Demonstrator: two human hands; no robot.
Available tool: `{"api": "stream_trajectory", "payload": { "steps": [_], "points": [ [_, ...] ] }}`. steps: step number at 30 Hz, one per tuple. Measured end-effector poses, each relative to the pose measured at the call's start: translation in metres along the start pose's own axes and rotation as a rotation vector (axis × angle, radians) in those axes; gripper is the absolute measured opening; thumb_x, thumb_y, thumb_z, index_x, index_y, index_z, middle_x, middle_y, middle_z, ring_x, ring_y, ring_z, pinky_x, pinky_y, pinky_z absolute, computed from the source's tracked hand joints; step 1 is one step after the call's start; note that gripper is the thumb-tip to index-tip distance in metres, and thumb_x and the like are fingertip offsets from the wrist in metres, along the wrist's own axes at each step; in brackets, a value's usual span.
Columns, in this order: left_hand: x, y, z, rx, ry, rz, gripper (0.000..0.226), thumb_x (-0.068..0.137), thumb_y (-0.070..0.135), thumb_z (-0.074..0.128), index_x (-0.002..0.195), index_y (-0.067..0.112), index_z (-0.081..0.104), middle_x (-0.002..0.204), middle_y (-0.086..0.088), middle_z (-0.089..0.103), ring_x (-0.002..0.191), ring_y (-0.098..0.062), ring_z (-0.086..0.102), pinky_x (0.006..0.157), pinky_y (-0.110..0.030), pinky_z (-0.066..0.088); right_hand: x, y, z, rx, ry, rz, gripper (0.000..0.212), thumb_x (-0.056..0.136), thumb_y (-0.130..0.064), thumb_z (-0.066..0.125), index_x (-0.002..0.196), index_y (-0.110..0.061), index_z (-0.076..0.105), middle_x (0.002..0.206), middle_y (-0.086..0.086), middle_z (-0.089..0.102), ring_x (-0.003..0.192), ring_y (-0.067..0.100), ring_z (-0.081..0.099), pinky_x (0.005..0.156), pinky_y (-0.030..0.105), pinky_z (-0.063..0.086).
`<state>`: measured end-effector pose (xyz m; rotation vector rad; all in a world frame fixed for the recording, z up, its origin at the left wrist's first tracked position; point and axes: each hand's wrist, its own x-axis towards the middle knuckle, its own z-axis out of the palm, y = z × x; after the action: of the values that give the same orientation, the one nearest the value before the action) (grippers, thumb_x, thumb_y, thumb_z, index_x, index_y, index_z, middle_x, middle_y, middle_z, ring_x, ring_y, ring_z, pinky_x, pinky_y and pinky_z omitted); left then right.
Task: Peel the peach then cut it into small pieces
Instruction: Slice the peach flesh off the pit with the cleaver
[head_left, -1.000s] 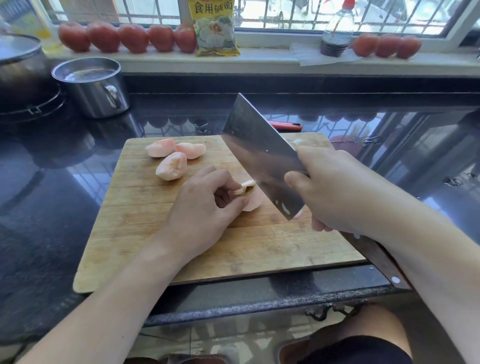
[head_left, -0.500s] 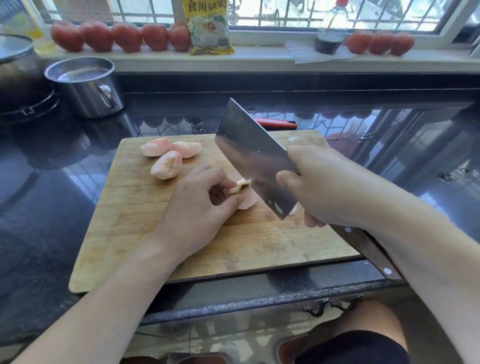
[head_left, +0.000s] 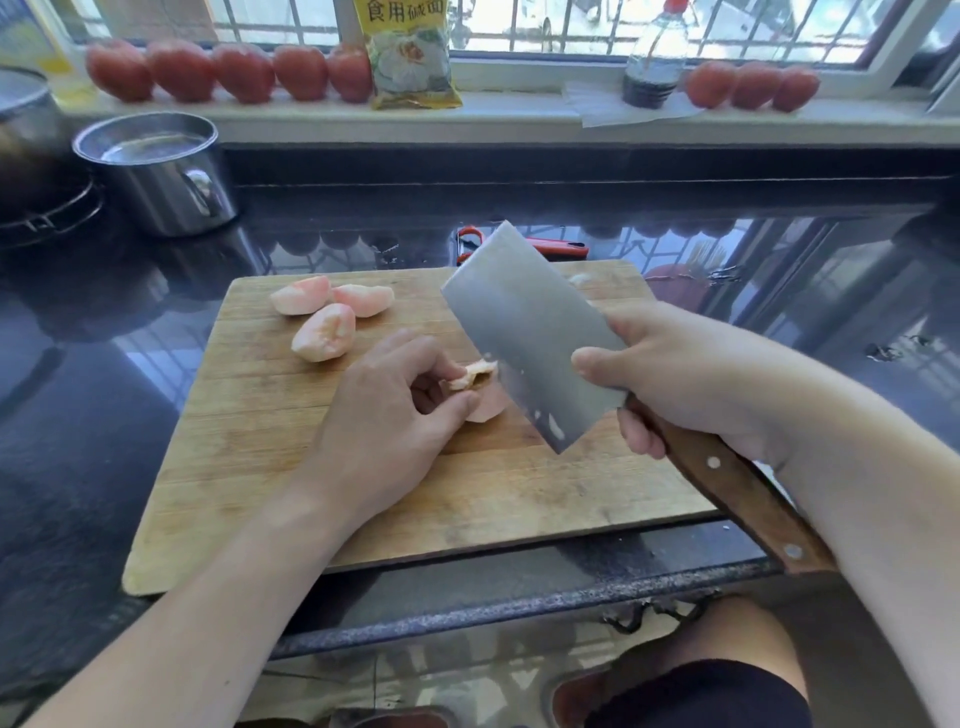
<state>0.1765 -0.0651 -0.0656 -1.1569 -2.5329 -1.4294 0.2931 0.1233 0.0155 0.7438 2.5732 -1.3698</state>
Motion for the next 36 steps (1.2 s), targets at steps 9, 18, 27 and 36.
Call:
{"api": "stream_trajectory", "payload": {
  "steps": [9,18,27,36],
  "points": [
    [0.0,0.0,-0.001,-0.022,-0.011,-0.013,0.014,0.083,0.012,0.084,0.085,0.016,0.071,0.085,0.007,0.061,0.079,-0.008,0.059,0.071,-0.01,0.042,0.007,0.011,0.01,0.166,-0.009,0.024,0.014,0.106,-0.019,0.048,0.114,-0.015,0.058,0.055,0.014,0.059,0.041,0.018,0.05,0.042,0.027,0.043],
    [0.0,-0.003,0.0,-0.051,-0.037,-0.033,0.012,0.084,0.012,0.083,0.087,0.017,0.072,0.091,0.004,0.065,0.083,-0.012,0.062,0.073,-0.013,0.046,0.014,0.015,0.007,0.341,-0.086,0.079,0.017,0.107,-0.018,0.047,0.114,-0.013,0.062,0.079,0.023,0.063,0.043,0.013,0.049,0.042,0.026,0.044],
    [0.0,-0.002,-0.001,-0.043,-0.039,-0.033,0.012,0.084,0.012,0.084,0.087,0.017,0.073,0.09,0.005,0.065,0.084,-0.01,0.061,0.074,-0.011,0.044,0.021,0.014,0.008,0.399,-0.084,0.107,0.018,0.107,-0.019,0.048,0.118,-0.012,0.061,0.074,0.012,0.066,0.045,0.012,0.052,0.042,0.025,0.043],
    [0.0,-0.001,-0.003,-0.041,-0.032,-0.014,0.011,0.084,0.009,0.084,0.084,0.013,0.074,0.087,0.002,0.066,0.085,-0.009,0.059,0.076,-0.007,0.04,0.031,0.009,0.01,0.422,-0.057,0.117,0.017,0.105,-0.018,0.049,0.119,-0.018,0.059,0.07,0.007,0.071,0.051,0.015,0.055,0.046,0.028,0.046]
  ]
}}
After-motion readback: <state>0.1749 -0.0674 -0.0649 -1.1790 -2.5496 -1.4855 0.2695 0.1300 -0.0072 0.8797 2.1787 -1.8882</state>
